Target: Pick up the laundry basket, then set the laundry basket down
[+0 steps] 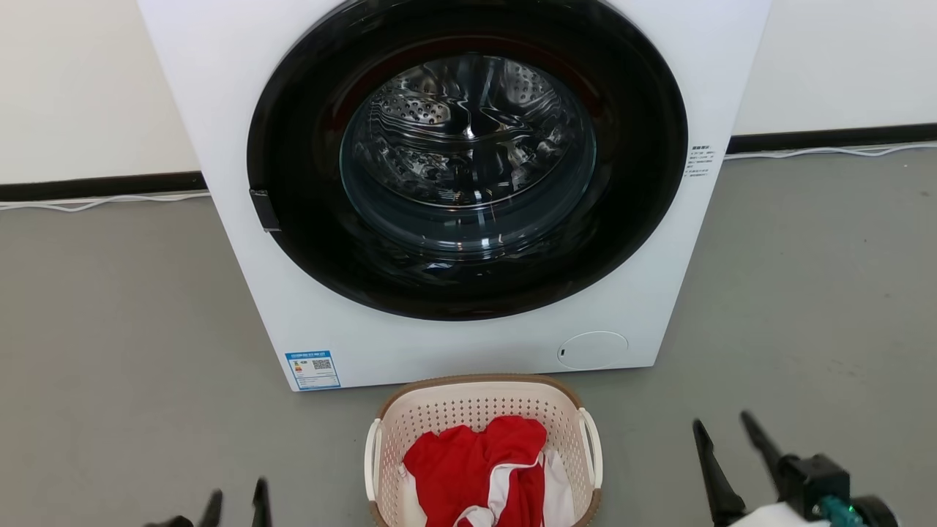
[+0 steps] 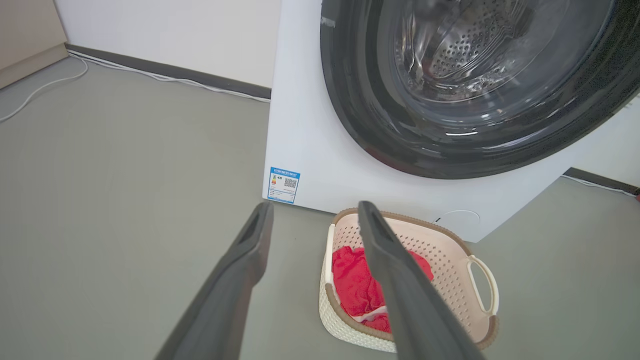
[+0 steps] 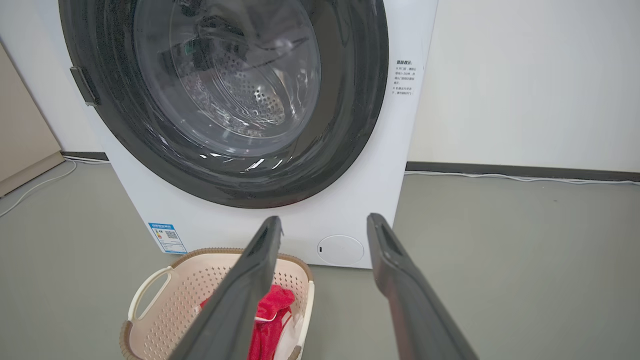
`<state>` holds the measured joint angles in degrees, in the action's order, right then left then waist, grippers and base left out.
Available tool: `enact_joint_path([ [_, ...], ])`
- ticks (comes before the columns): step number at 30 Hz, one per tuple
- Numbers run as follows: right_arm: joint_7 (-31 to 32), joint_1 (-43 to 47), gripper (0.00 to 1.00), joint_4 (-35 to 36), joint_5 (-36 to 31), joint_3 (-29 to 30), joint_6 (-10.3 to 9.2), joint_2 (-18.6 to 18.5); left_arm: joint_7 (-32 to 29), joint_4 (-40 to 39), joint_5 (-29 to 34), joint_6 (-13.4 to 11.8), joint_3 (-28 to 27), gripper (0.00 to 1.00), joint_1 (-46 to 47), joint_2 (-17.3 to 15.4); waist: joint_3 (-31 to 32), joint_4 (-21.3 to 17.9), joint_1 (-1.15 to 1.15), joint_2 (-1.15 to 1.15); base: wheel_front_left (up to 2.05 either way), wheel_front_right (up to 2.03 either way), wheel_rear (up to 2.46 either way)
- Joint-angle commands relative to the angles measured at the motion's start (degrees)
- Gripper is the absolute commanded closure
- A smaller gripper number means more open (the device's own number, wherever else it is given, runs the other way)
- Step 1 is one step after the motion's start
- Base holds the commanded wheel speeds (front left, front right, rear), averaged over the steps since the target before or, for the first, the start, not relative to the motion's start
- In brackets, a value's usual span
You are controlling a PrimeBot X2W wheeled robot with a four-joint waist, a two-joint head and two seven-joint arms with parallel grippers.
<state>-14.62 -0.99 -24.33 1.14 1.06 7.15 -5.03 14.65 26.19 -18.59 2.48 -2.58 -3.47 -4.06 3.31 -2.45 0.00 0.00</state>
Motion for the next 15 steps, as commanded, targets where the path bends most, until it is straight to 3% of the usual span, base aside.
enact_joint_path([
  [1,0.03,-0.04,1.00,-0.22,0.05,0.00,-0.03,0.03,-0.05,0.11,-0.04,0.00,-0.03,1.00,0.06,0.00,0.00,0.00,0.00,0.00,0.00,0.00,0.00],
  [10,1.64,0.08,1.00,-1.28,4.90,0.73,-0.04,0.54,-1.52,1.10,-3.99,0.27,-0.50,1.00,0.31,0.49,-0.05,0.13,0.13,0.00,0.00,0.00,0.00],
  [15,2.29,0.03,1.00,-0.63,8.60,0.74,-0.03,0.61,-2.22,0.45,-6.97,0.47,-0.51,1.00,0.59,0.52,-0.30,0.22,0.01,0.00,0.00,0.00,0.00],
])
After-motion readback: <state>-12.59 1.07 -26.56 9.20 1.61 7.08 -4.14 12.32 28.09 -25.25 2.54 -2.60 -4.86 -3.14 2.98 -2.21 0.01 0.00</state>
